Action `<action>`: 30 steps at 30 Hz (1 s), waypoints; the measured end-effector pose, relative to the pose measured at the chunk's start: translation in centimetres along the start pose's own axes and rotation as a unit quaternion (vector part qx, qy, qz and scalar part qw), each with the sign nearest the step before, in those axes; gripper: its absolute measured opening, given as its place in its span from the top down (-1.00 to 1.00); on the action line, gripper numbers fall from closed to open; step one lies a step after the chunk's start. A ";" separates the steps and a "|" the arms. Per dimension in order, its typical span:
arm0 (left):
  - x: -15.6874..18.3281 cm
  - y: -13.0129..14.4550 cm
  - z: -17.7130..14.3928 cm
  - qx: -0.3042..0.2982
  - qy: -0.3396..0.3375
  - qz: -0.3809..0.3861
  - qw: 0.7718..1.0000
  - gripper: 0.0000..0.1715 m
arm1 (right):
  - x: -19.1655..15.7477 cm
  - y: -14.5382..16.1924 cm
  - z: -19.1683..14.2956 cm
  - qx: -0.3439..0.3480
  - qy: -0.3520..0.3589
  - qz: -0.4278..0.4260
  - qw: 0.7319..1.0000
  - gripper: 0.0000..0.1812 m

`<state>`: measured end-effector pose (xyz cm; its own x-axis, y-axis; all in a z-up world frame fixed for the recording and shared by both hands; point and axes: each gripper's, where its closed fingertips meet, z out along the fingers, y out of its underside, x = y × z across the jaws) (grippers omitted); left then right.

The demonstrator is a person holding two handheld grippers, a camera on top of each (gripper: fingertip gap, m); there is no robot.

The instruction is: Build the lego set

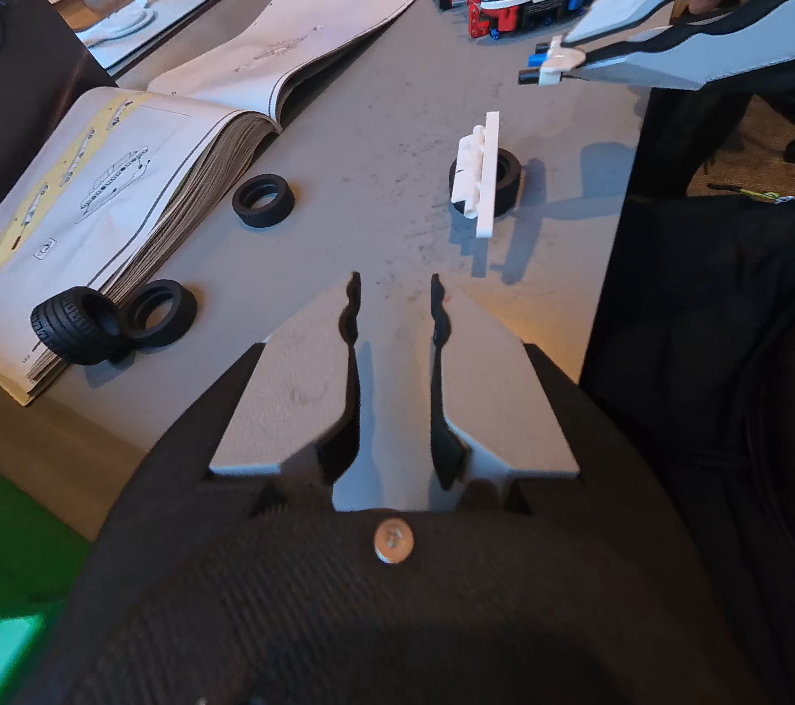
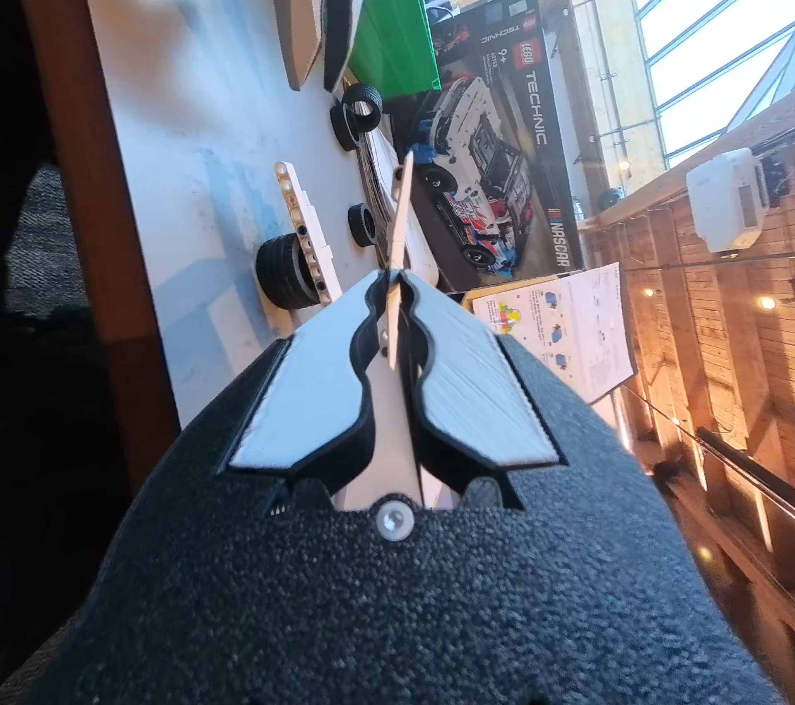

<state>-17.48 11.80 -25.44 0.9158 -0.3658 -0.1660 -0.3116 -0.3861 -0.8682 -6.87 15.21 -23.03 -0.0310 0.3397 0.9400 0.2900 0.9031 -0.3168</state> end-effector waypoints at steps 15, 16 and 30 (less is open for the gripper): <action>-0.3 -0.9 -0.5 0.037 0.000 -0.003 0.999 0.70 | 2.5 3.8 0.8 -0.029 0.010 0.041 0.999 0.94; -0.3 -1.0 -0.5 0.040 -0.001 -0.002 0.999 0.71 | 2.4 3.7 0.6 -0.030 0.010 0.037 0.999 0.94; -0.5 -1.1 0.1 0.034 0.002 -0.001 0.999 0.72 | -1.0 1.1 0.7 -0.002 -0.047 -0.041 0.998 0.93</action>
<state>-17.53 12.50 -24.49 0.9151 -0.3690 -0.1625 -0.2921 -0.3289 -0.8981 -7.25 16.03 -24.41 -0.1439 0.2882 0.9467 0.2862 0.9279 -0.2389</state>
